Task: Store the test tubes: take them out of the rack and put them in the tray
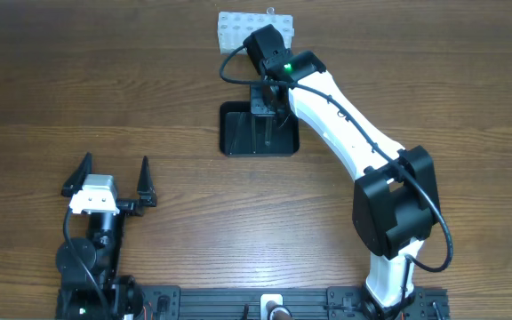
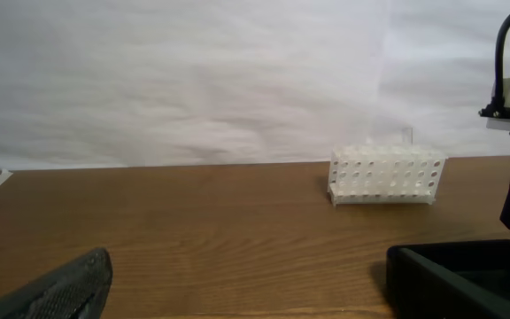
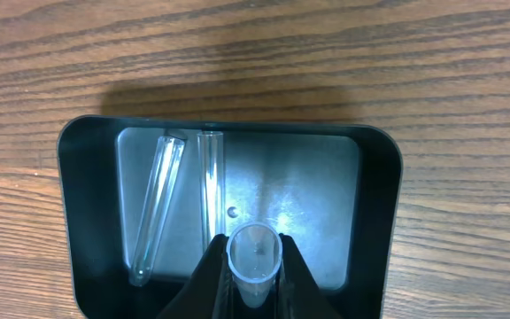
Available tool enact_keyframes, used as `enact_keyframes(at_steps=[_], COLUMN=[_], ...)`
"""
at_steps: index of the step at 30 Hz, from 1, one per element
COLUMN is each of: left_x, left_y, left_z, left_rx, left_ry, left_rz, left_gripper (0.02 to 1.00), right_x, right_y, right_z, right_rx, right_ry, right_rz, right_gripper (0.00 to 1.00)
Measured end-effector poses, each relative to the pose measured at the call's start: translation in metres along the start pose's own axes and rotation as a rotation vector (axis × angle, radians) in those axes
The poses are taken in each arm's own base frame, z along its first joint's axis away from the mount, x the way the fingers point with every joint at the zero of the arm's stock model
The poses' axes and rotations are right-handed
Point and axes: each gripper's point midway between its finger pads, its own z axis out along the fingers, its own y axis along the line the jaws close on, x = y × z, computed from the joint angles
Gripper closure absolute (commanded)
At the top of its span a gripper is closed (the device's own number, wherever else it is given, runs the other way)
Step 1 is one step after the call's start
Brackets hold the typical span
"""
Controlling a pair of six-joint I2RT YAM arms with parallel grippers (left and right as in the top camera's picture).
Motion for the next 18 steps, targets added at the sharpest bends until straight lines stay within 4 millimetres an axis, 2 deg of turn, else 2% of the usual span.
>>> enact_keyframes(at_steps=[6,12,18], left_x=[0.000,0.000,0.000], left_y=[0.000,0.000,0.000], left_z=[0.000,0.000,0.000], left_rx=[0.000,0.000,0.000], left_ry=[0.000,0.000,0.000], left_rz=[0.000,0.000,0.000], left_gripper=[0.018,0.018,0.018], right_x=[0.000,0.007,0.006], right_y=[-0.001,-0.003,-0.003], right_z=[0.006,0.024,0.027], right_rx=[0.010,0.029,0.028], right_ry=[0.004,0.043,0.040], right_rz=[0.000,-0.003,-0.005], right_gripper=[0.915,0.822,0.792])
